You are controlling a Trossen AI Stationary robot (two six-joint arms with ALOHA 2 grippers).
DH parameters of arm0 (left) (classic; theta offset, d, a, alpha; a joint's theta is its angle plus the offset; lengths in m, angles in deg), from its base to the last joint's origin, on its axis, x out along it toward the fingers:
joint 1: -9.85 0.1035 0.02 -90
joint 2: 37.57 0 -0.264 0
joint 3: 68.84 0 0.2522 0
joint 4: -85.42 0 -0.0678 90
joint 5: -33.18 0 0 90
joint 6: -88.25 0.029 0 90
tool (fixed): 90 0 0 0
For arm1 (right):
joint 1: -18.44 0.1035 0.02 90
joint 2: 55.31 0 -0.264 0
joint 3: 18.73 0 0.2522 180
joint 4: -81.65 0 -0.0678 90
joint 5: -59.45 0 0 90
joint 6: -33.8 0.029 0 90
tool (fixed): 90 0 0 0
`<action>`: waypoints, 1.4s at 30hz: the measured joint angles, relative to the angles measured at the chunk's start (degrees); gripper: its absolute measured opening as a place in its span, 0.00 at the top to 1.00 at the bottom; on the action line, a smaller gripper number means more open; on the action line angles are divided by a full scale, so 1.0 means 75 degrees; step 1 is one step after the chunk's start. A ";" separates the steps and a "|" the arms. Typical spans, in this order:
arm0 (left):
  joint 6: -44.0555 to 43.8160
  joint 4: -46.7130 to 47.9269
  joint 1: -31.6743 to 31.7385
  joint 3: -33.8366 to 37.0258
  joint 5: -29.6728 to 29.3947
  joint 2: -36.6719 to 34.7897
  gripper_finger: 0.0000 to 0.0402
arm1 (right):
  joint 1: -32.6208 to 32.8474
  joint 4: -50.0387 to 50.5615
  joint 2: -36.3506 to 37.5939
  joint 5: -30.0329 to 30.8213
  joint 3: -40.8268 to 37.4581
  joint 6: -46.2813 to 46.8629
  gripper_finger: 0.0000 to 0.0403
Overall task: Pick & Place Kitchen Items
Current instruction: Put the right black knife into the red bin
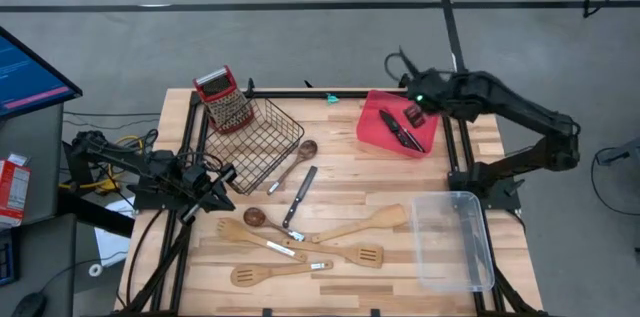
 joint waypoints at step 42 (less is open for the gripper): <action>0.0001 -0.0159 0.0000 0.0001 0.0000 0.0001 0.99 | 0.4074 -1.7892 0.0013 -0.8097 -0.2461 -0.0244 0.82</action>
